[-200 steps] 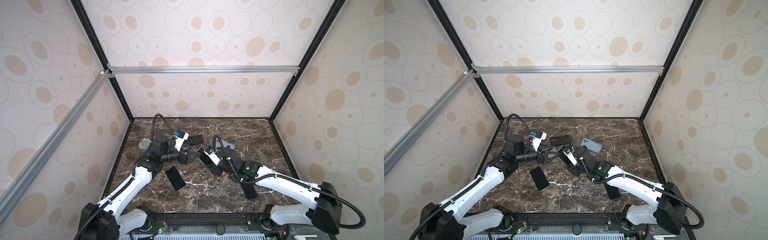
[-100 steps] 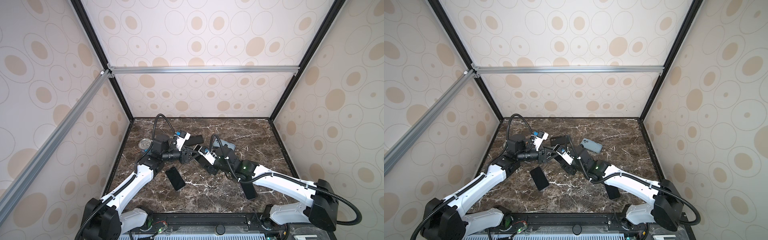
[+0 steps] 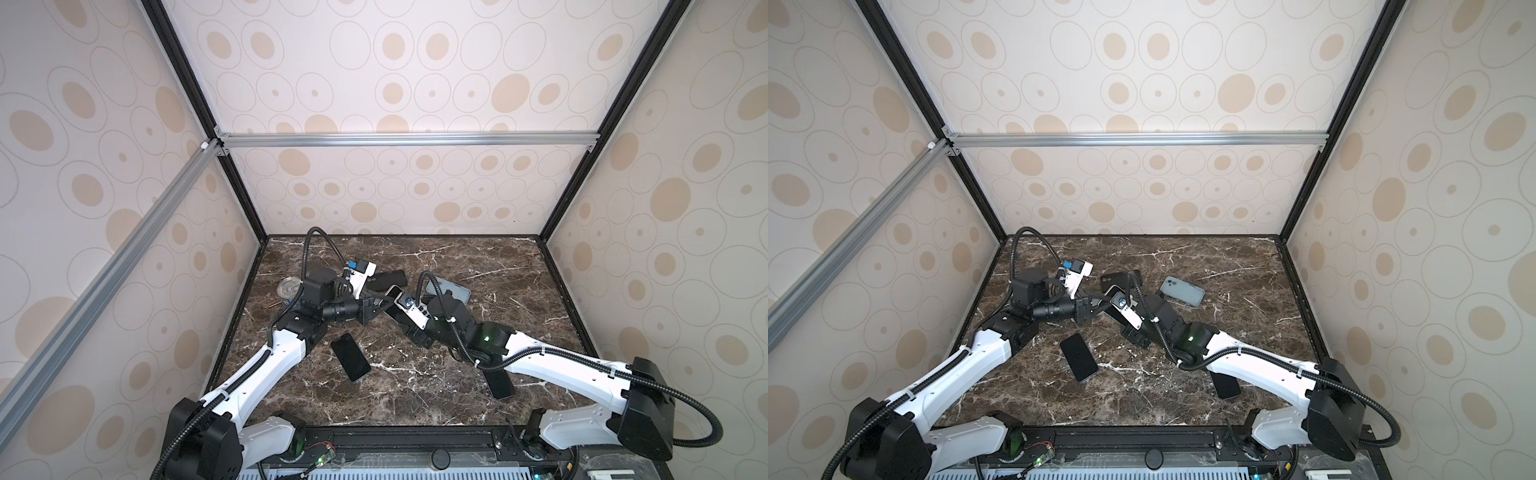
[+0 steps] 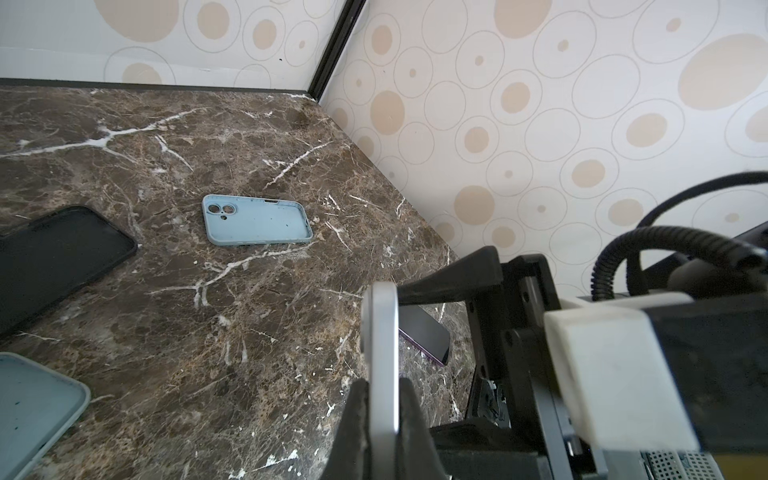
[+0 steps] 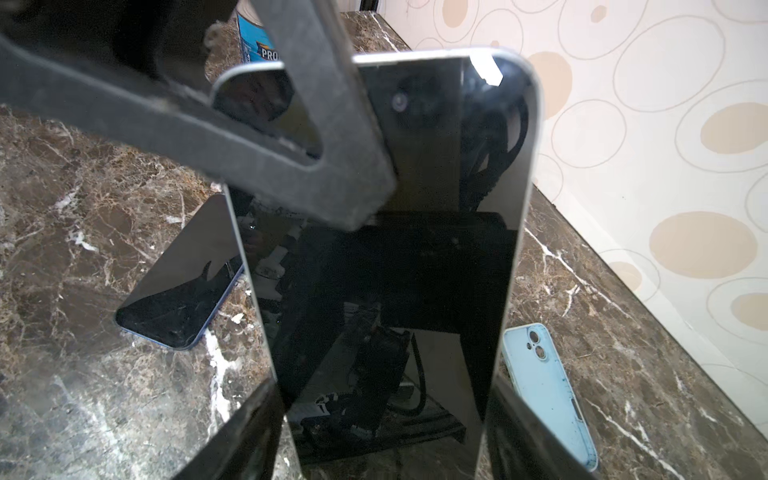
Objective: Put the phone into the phone case
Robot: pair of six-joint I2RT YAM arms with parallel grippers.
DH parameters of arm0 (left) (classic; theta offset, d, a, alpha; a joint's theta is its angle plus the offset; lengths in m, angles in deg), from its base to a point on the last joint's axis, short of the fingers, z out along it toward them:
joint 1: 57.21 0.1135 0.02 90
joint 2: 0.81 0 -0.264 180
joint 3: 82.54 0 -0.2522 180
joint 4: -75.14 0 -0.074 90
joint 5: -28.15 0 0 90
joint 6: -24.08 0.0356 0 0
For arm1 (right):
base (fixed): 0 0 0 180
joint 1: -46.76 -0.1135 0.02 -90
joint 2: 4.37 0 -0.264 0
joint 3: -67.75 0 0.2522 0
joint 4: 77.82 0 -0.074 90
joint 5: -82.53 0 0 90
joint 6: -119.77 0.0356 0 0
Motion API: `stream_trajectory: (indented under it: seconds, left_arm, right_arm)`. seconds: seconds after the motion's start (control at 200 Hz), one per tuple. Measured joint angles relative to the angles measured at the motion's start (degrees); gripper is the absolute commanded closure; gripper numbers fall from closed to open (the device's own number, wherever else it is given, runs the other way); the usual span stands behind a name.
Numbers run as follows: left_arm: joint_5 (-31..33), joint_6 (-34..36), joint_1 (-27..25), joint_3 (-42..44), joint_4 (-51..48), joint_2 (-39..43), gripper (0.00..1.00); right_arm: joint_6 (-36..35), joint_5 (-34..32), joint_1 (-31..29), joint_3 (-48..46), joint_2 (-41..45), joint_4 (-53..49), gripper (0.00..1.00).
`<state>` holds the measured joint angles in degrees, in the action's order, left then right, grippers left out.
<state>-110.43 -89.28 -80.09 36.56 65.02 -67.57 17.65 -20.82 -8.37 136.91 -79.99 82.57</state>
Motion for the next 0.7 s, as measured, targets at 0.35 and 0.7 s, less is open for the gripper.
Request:
stream_trajectory:
  seconds: [0.35, 0.7]
  left_arm:
    - [1.31, -7.85, 3.56, 1.90, 10.75, 5.79, 1.00]
    - [1.92, -19.91, 3.91, 1.75, 40.39, 10.97, 1.00]
  right_arm:
    - [7.48, 1.46, 0.04, 0.20, 8.39, 10.56, 0.00]
    - [19.80, 20.50, 8.81, 2.73, 17.97, 21.99, 0.29]
